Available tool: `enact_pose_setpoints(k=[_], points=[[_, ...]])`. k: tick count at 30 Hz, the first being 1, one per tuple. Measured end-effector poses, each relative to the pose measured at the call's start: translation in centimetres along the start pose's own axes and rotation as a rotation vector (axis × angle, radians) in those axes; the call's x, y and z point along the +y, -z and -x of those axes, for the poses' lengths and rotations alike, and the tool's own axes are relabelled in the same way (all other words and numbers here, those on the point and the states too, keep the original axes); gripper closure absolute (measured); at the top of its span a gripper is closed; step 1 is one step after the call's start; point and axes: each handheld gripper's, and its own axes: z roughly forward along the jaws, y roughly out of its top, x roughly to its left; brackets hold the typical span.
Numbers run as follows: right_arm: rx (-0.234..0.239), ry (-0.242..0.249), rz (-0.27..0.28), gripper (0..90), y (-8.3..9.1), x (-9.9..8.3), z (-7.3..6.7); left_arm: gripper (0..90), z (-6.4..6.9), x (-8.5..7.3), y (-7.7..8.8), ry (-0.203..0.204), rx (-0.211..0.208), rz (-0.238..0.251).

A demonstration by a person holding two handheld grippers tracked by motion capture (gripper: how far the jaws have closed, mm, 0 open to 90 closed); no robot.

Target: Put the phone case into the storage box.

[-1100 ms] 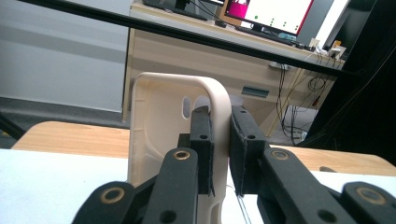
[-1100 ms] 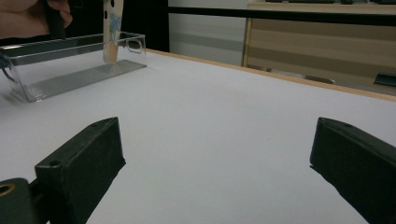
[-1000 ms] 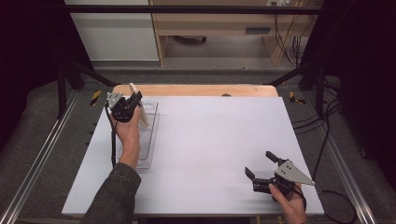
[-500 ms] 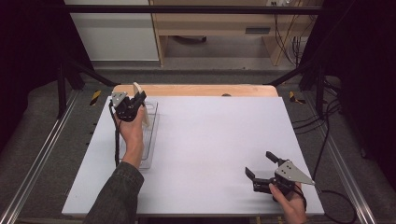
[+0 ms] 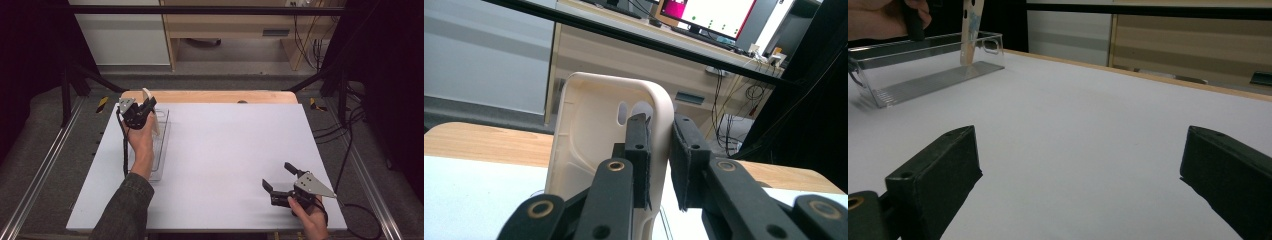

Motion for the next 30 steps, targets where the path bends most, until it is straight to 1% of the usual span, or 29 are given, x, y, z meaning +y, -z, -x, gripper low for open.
enact_pose_setpoints(k=[7, 16, 22, 30], points=[[-0.002, -0.003, -0.001, 2.6, 0.02, -0.01, 0.00, 78.4, -0.05, 0.04, -0.14, -0.006, -0.002, -0.001], [-0.003, 0.000, 0.000, 2.6, 0.00, -0.02, 0.00, 78.4, -0.14, 0.11, -0.31, 0.007, -0.002, -0.003], [-0.003, -0.002, -0.001, 2.6, -0.01, -0.01, -0.01, 78.5, -0.15, 0.13, -0.40, 0.003, -0.002, -0.003], [0.007, 0.008, -0.011, 2.6, -0.18, -0.07, -0.24, 78.3, -0.09, 0.08, -0.56, 0.002, -0.003, -0.004]])
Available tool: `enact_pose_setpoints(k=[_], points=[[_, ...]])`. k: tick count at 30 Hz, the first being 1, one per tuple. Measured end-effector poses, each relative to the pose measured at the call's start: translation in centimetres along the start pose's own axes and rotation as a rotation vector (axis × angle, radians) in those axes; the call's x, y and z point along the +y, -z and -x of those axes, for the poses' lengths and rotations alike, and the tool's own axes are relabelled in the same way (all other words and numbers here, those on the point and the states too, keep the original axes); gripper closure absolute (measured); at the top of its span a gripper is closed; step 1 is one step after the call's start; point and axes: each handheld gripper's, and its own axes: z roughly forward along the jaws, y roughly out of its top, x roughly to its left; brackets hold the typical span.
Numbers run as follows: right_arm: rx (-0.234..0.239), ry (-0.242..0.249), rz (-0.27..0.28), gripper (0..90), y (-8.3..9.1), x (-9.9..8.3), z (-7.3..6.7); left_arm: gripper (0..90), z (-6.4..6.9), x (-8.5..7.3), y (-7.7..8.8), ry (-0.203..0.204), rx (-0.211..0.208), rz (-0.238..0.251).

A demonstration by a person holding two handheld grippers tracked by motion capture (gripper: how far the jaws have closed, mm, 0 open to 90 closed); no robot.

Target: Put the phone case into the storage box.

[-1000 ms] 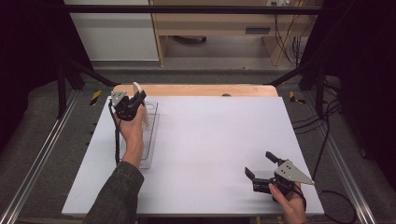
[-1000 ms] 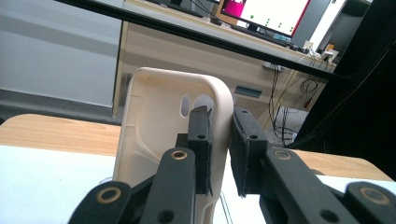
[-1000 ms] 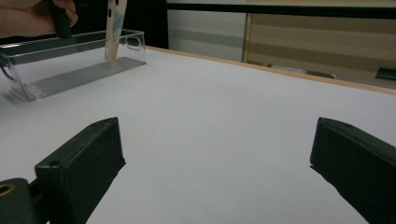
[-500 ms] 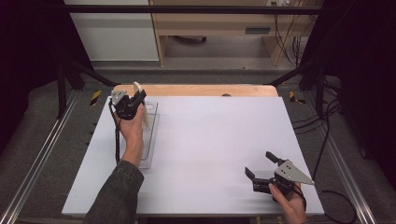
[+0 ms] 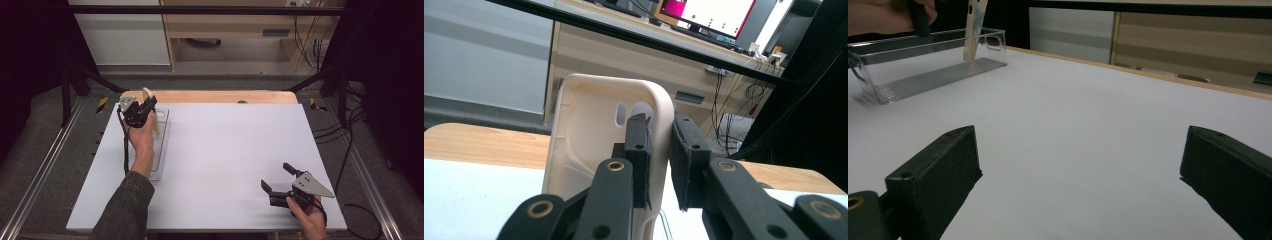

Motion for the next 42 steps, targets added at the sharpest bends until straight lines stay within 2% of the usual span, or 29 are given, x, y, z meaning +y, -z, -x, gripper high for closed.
enact_pose_setpoints(k=[20, 42], points=[[-0.001, -0.010, -0.003, 2.6, 0.0, -0.1, 0.2, 76.4, -0.1, -0.3, -0.9, 0.035, -0.008, 0.002], [0.000, -0.015, -0.007, 2.6, 0.1, -0.1, 0.3, 75.0, 0.2, -0.4, -1.2, 0.021, -0.006, -0.010]])
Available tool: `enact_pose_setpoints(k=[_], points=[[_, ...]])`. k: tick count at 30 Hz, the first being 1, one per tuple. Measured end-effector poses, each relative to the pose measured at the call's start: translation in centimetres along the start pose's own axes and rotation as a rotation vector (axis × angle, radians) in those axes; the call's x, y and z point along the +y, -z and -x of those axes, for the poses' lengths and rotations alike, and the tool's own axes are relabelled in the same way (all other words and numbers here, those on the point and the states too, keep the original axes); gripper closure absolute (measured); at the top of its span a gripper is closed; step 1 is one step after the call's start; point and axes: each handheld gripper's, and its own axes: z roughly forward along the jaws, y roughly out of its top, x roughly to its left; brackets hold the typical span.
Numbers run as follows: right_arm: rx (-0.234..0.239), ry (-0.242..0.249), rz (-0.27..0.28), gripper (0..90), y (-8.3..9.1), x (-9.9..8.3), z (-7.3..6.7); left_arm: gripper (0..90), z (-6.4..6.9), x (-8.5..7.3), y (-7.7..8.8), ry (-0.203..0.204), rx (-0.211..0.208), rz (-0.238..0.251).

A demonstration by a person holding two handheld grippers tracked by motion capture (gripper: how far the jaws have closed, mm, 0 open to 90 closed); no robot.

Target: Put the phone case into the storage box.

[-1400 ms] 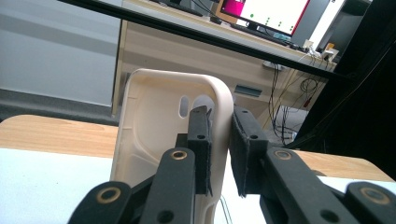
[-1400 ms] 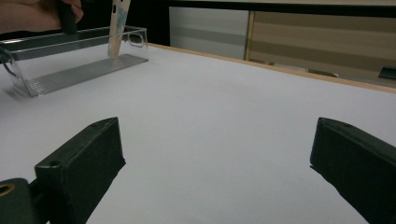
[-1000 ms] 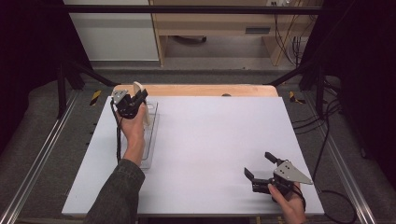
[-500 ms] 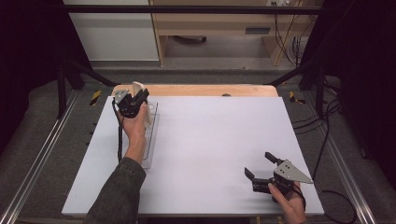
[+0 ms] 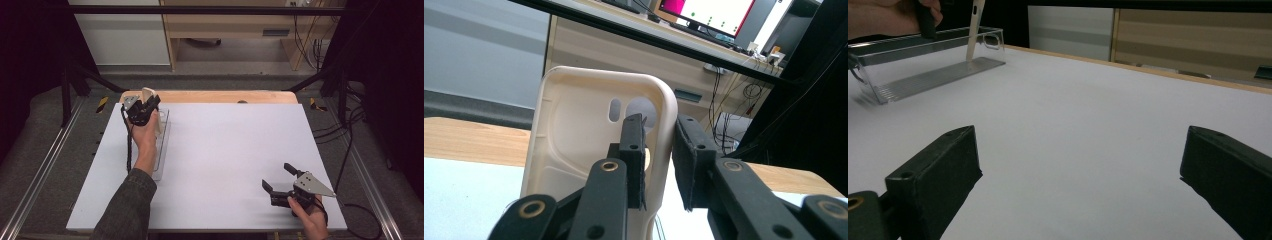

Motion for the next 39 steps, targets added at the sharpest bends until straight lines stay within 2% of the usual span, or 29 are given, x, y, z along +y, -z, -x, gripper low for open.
enact_pose_setpoints(k=[20, 26, 29, 36, 39], points=[[0.000, -0.005, -0.004, 2.6, 0.01, 0.01, 0.03, 74.7, 0.07, -0.03, -0.19, 0.009, -0.006, -0.005], [0.000, -0.009, -0.004, 2.6, 0.04, 0.03, 0.05, 73.5, 0.09, -0.08, -0.45, 0.011, -0.022, -0.016], [0.002, -0.009, -0.005, 2.6, 0.04, 0.03, 0.02, 69.3, 0.14, -0.08, -0.60, 0.008, -0.035, -0.023], [0.000, -0.011, 0.001, 2.6, 0.15, 0.11, 0.05, 47.1, 0.42, -0.15, -0.71, -0.012, -0.031, -0.045], [-0.002, -0.011, 0.005, 2.6, 0.22, 0.14, 0.08, 42.2, 0.78, -0.06, -0.56, -0.051, -0.035, -0.048]])
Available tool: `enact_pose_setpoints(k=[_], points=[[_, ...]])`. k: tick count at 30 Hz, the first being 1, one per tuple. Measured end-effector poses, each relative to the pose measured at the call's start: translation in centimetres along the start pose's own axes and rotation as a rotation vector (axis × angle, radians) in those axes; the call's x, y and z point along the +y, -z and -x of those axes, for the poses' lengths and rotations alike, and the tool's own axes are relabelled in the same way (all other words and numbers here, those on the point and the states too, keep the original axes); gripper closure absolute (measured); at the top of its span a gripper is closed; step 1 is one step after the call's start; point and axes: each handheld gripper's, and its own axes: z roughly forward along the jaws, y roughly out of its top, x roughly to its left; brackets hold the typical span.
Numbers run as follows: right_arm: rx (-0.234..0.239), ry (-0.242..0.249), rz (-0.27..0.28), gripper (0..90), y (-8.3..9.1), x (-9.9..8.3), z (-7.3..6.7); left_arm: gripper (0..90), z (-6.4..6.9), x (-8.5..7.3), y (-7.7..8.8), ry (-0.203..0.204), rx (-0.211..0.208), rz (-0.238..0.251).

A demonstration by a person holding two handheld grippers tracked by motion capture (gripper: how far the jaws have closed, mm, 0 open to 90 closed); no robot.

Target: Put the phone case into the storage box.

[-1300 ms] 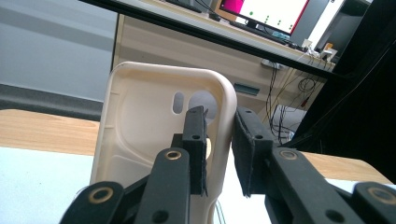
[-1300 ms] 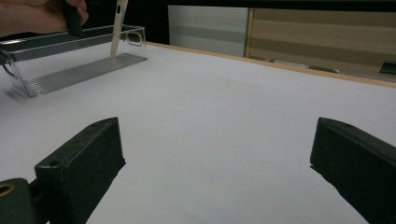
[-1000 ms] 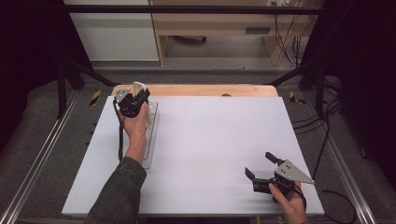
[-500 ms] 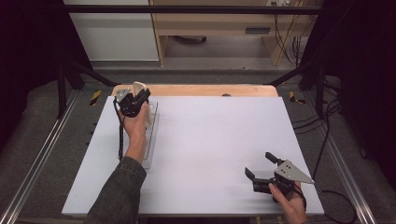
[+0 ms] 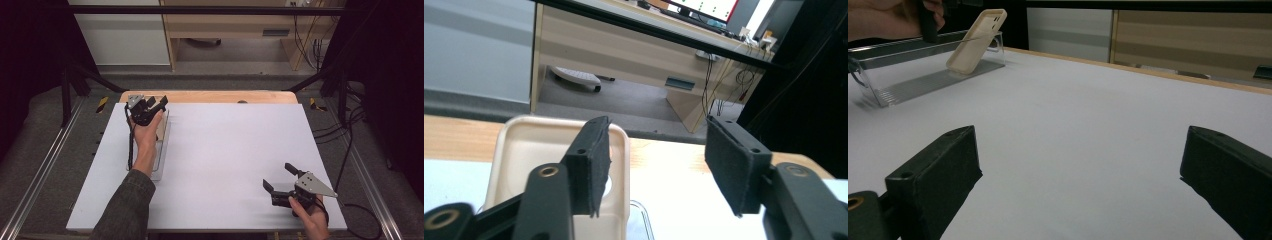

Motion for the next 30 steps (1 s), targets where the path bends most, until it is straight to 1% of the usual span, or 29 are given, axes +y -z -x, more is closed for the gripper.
enact_pose_setpoints(k=[2, 7, 11, 14, 15, 17, 20, 22, 30], points=[[0.000, 0.000, 0.000, 2.6, 0.0, 0.0, 0.0, 40.1, 0.3, 0.2, 0.2, -0.037, -0.004, 0.004], [0.003, 0.004, 0.001, 2.6, 0.0, 0.1, -0.2, 34.2, 0.5, 0.7, 0.9, -0.089, -0.005, 0.005], [0.002, 0.007, 0.004, 2.6, 0.0, 0.1, -0.2, 27.3, 0.8, 0.9, 1.4, -0.129, -0.011, -0.012], [0.001, 0.009, 0.004, 2.6, 0.1, 0.1, -0.2, 21.8, 1.3, 1.1, 1.7, -0.171, -0.027, -0.011], [0.000, 0.009, 0.005, 2.6, 0.1, 0.1, -0.2, 19.7, 1.4, 1.2, 1.8, -0.178, -0.033, -0.013], [0.000, 0.010, 0.005, 2.6, 0.1, 0.1, -0.2, 14.5, 1.8, 1.3, 2.1, -0.207, -0.051, -0.023], [0.000, 0.013, 0.005, 2.6, 0.1, 0.1, -0.3, 9.1, 2.3, 1.4, 2.5, -0.267, -0.070, -0.036], [0.000, 0.012, 0.008, 2.6, 0.1, 0.1, -0.3, 7.0, 2.7, 1.4, 2.9, -0.295, -0.082, -0.042], [-0.011, 0.006, 0.009, 2.6, 0.2, 0.1, -0.3, 5.2, 4.5, 1.2, 4.1, -0.364, -0.136, -0.061]])
